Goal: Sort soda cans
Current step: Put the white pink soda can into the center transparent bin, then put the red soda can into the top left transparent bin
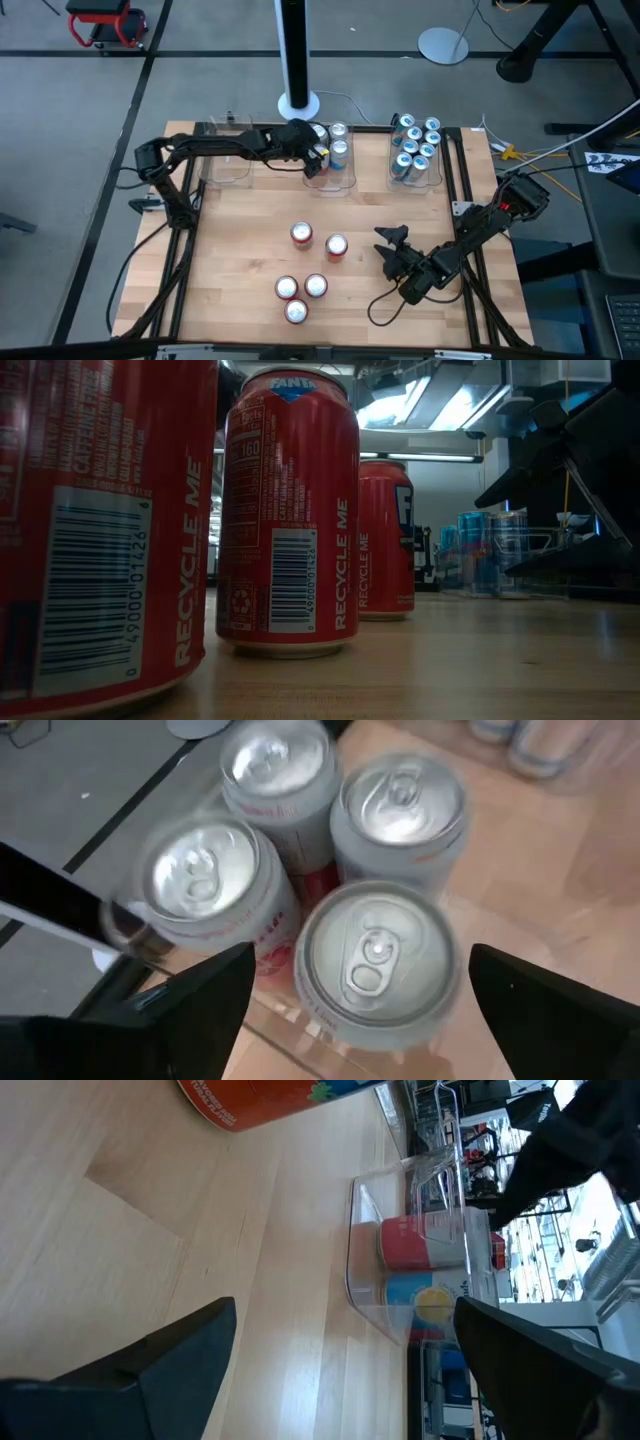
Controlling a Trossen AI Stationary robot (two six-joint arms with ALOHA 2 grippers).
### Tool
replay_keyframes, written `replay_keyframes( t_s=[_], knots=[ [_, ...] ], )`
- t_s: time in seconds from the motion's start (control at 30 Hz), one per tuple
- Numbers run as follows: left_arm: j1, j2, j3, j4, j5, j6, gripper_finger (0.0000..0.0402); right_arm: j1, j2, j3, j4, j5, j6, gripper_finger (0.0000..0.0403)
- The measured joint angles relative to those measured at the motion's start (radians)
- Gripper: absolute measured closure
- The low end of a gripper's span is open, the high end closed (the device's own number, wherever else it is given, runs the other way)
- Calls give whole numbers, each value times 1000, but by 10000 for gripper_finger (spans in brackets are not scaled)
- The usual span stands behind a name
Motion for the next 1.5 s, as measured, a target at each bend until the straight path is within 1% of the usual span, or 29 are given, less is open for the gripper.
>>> replay_keyframes(
  t_s=[0.17, 0.3, 0.43, 0.6, 0.87, 0.97, 1.07, 1.23, 1.5],
  knots=[
    [-26, -93, 44, -136, -2, -1, 46, 0, 0, 0, -2, -3, 0, 29],
    [-81, -188, 71, -213, 4, 11, 50, 0, 0, 0, 1, -3, 0, 29],
    [-185, -273, 72, -282, 14, 60, 51, 0, 0, 0, 1, -3, 1, 29],
    [-342, -339, 72, -352, 17, 15, 51, 0, 0, 0, 4, -2, 2, 29],
    [-558, -324, 65, -376, 10, -86, 51, 0, 0, 0, 25, -2, 3, 29],
    [-617, -304, 65, -373, -17, -102, 51, 0, 0, 0, 24, -2, 3, 29],
    [-657, -278, 65, -373, -19, -109, 51, 0, 0, 0, 24, -3, 3, 29],
    [-688, -220, 65, -374, -40, -117, 50, 0, 0, 0, 24, -2, 3, 29],
    [-660, -130, 65, -412, -65, -122, 50, 0, 0, 0, 24, -3, 3, 29]
  ],
)
